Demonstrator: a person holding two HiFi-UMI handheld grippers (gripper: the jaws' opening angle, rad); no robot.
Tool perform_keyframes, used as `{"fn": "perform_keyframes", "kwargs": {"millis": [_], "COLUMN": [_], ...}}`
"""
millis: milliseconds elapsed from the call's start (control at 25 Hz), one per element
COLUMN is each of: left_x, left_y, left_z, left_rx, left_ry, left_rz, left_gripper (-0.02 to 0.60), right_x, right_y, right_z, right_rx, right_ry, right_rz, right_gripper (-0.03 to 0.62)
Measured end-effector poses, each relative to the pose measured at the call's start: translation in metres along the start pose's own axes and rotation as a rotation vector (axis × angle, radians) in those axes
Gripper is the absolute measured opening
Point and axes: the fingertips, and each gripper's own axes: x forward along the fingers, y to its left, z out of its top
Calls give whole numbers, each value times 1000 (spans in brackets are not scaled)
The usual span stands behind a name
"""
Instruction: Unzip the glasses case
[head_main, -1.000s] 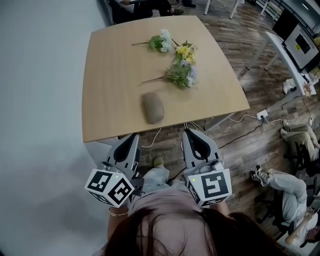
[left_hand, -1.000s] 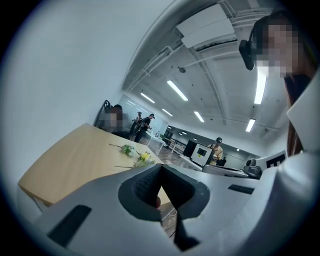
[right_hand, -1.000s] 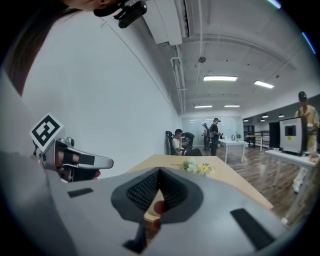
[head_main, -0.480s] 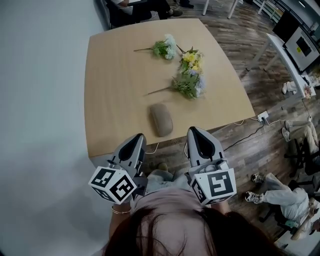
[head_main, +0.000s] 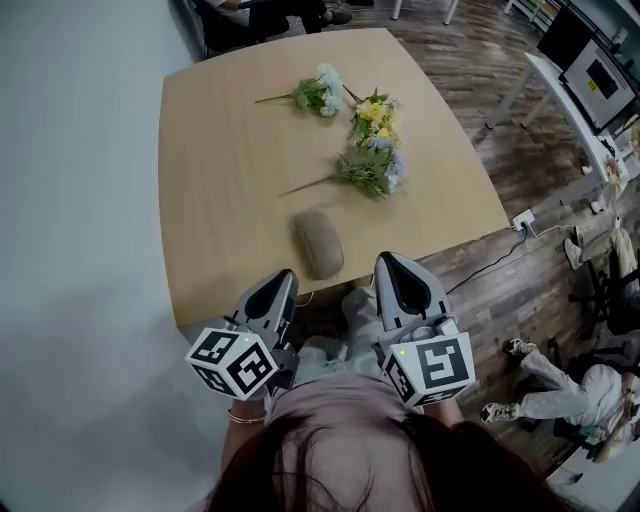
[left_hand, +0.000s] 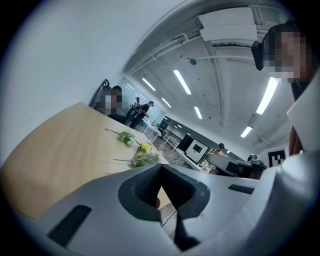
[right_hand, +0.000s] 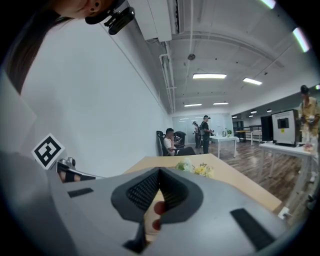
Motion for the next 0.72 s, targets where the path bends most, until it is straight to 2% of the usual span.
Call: {"fn": "perform_keyframes", "kwargs": {"millis": [280,720], "left_x": [28,83], "left_y": [22,59], "left_z": [-8,-42], "left_rx": [-27,-113], "left_ry": [49,180], "left_rz": [60,121], "left_gripper": [-11,58], "right_x": [22,60], "right_y": [-19,-58], "right_z": [-1,-1], "right_rx": [33,37], "right_ry": [12,42], "right_rz": [30,65], "right_gripper": [14,14]}}
